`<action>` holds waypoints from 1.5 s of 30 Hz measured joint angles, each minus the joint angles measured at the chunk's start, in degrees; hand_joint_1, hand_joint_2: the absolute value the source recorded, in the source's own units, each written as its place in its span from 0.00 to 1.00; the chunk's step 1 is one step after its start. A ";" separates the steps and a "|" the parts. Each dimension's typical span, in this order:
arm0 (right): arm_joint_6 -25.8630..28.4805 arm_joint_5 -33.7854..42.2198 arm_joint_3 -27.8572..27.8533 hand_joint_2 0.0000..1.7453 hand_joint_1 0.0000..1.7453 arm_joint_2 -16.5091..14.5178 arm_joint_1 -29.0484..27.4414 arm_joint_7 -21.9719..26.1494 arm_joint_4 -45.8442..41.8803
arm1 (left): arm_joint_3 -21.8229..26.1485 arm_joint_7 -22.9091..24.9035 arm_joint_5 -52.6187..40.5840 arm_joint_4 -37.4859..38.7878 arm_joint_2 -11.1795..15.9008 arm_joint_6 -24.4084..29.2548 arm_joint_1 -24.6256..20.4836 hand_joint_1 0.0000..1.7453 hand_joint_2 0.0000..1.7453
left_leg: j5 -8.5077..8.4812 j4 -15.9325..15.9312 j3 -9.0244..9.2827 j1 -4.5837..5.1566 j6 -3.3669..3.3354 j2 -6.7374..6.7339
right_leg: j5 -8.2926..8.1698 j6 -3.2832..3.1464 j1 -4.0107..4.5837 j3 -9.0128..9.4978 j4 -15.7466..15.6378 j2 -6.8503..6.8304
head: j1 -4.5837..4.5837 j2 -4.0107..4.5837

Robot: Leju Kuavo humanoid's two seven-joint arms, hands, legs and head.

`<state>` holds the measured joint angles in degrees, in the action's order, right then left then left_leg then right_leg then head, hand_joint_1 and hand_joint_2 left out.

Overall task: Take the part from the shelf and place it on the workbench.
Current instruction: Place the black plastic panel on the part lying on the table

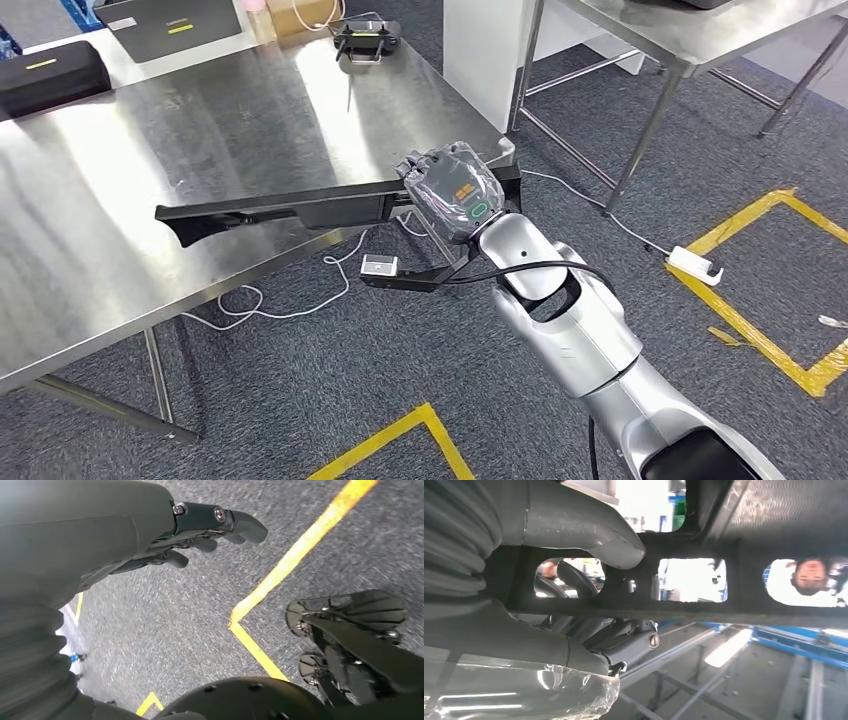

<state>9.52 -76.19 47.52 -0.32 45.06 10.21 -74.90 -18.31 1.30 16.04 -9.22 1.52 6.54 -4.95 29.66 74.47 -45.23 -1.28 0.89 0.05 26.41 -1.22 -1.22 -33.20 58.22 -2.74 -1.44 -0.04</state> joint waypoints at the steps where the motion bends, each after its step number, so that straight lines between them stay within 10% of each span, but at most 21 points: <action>1: -0.01 0.00 0.02 1.00 0.98 -0.01 0.01 0.01 0.00 | -0.01 -0.01 -0.03 0.00 0.06 0.00 0.01 0.00 1.00 | -1.93 -3.08 1.45 -0.07 -0.03 -0.46 | 0.19 0.13 0.00 0.21 0.00 -0.62 | -0.02 0.00; 5: -0.07 -0.01 0.01 1.00 0.98 -0.02 0.26 0.02 -0.02 | -0.01 -0.71 0.10 0.00 0.34 -0.24 -0.24 0.00 1.00 | -6.56 -15.74 8.13 0.81 -1.20 -4.11 | 1.08 1.22 0.70 0.99 0.04 -2.70 | 0.11 0.00; 8: -0.27 -0.08 0.13 1.00 0.98 -0.28 0.31 0.02 -0.02 | -0.01 -1.31 0.25 0.00 0.35 -0.55 -0.31 0.00 1.00 | -6.50 -16.64 8.51 1.10 -2.17 -2.33 | 1.70 2.09 0.91 1.42 0.03 -3.75 | 0.28 0.00; 14: -0.66 -0.05 0.81 1.00 0.98 -0.14 -0.12 0.05 0.44 | -0.01 -1.69 0.75 0.00 0.16 -0.52 -0.67 0.00 1.00 | -6.76 -17.34 9.30 0.53 -3.59 2.16 | 7.67 1.86 0.40 -6.98 16.15 2.31 | 0.72 0.00; 18: -0.63 0.05 1.29 1.00 0.98 -0.02 -0.35 0.19 0.77 | -0.01 -1.69 0.86 0.00 0.02 -0.52 -0.38 0.00 1.00 | -6.43 -16.96 9.37 0.49 -3.00 5.55 | 1.64 3.80 -0.28 -3.53 5.51 4.13 | 0.77 0.00; 22: -0.62 0.16 1.51 1.00 0.98 -0.19 -0.30 0.21 0.95 | -0.01 -1.69 0.91 0.02 0.05 -0.50 0.12 0.00 1.00 | -6.12 -16.52 8.74 0.43 -1.87 7.60 | -0.28 2.74 -0.41 -1.20 0.69 4.48 | 0.69 0.00; 27: -0.49 0.19 1.58 1.00 0.98 -0.59 -0.13 0.24 1.13 | -0.01 -1.63 1.33 0.07 0.08 -0.26 0.47 0.00 1.00 | -1.09 -6.92 4.18 0.41 -0.79 0.91 | 0.02 1.01 -0.18 -0.45 0.50 2.23 | 0.18 0.00; 30: -0.49 0.20 1.77 1.00 0.98 -0.60 -0.19 0.23 1.39 | -0.01 -1.59 1.42 0.07 0.09 -0.11 0.40 0.00 1.00 | 0.56 -0.03 0.19 0.32 -0.82 0.08 | 0.44 0.45 0.23 -0.11 0.51 0.33 | 0.17 0.00; 35: -0.38 0.23 1.65 1.00 0.98 -0.55 0.34 -0.09 1.60 | -0.01 -1.58 1.34 0.07 0.23 -0.14 0.22 0.00 1.00 | -6.11 -14.63 7.45 1.54 -2.63 -3.82 | 1.50 0.90 1.17 0.86 0.52 -2.48 | 0.22 0.00; 38: -0.19 0.20 0.99 1.00 0.98 -0.51 0.86 -0.62 2.33 | -0.01 -1.55 1.35 0.07 0.27 -0.11 0.14 0.00 1.00 | -6.19 -15.73 7.82 1.70 -3.15 -2.40 | 2.05 1.69 1.44 1.06 0.45 -3.88 | 0.23 0.00; 42: 0.79 -0.54 -0.50 1.00 0.98 -0.29 1.56 -1.32 4.17 | -0.01 -1.53 1.45 0.07 0.03 -0.31 0.05 0.00 1.00 | -6.69 -16.51 8.46 1.12 -3.99 0.38 | 5.95 1.76 1.11 -2.79 9.09 1.14 | 0.51 0.00; 45: 1.25 -1.32 -1.00 1.00 0.98 0.00 1.38 -1.41 5.90 | -0.01 -1.56 1.51 0.07 -0.01 -0.54 -0.03 0.00 1.00 | -6.67 -16.46 8.50 1.09 -4.12 2.92 | 7.84 2.14 0.82 -7.63 17.04 2.39 | 0.68 0.00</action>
<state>10.77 -77.51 46.52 -0.32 46.44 8.80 -69.00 -18.32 -0.26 17.55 -9.16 1.51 6.00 -4.98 22.99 58.02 -36.73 -0.19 -3.23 2.97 34.25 0.92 -0.40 -40.83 75.27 -0.35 -0.76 -0.04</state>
